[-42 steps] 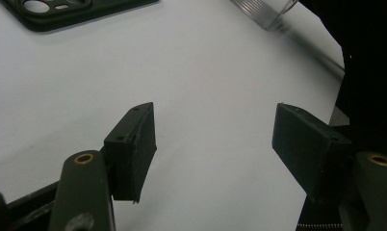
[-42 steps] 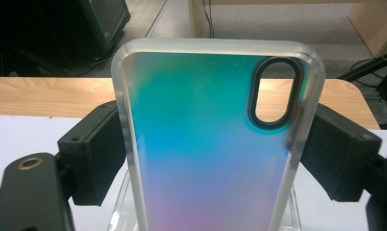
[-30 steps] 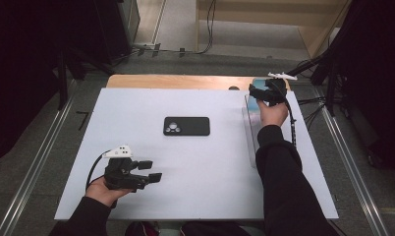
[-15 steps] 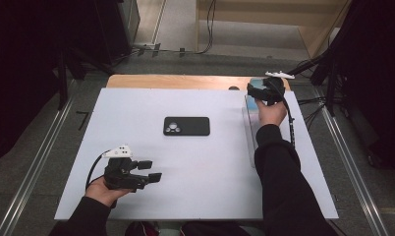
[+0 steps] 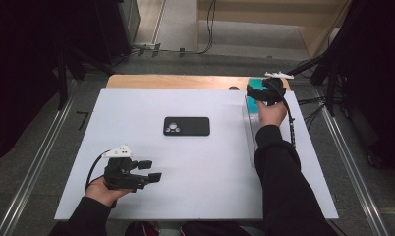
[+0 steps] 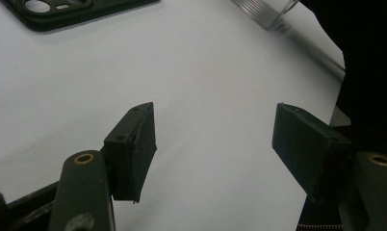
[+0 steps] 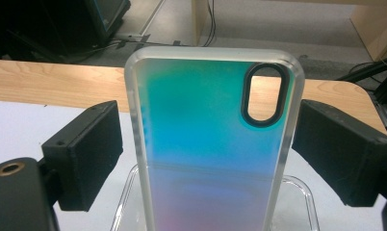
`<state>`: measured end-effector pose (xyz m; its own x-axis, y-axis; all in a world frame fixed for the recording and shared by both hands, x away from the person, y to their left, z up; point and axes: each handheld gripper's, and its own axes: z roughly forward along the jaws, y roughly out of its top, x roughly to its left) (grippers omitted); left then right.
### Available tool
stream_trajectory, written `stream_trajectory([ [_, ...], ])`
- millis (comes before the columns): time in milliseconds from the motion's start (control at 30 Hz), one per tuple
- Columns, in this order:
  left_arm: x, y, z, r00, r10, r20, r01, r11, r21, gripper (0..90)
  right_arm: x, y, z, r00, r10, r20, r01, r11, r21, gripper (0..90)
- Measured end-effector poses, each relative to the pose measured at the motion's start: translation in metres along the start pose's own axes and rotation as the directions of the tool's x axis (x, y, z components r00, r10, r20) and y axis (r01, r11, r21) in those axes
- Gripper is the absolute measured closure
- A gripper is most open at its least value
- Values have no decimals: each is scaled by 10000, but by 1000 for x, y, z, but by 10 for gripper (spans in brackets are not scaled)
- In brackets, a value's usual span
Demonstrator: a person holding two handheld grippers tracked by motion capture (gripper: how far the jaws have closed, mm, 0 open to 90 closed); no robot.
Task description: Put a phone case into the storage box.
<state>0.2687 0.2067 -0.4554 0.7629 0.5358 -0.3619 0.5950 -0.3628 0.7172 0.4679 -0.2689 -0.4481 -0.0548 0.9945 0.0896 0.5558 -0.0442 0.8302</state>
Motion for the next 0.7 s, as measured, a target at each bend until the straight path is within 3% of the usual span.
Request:
stream_trajectory([
  [100,0,0,0,10000,-18,5,18,10000,8,321,0,0,-1,10000,41,-40,-41,10000,42,13],
  [533,2,1,1,9998,-160,-78,160,9998,100,320,-6,-2,-20,9990,296,-328,-281,9985,475,11],
  [700,5,1,2,9993,-374,-93,375,9992,155,320,-7,-4,-31,9950,472,-878,-384,9944,988,12],
])
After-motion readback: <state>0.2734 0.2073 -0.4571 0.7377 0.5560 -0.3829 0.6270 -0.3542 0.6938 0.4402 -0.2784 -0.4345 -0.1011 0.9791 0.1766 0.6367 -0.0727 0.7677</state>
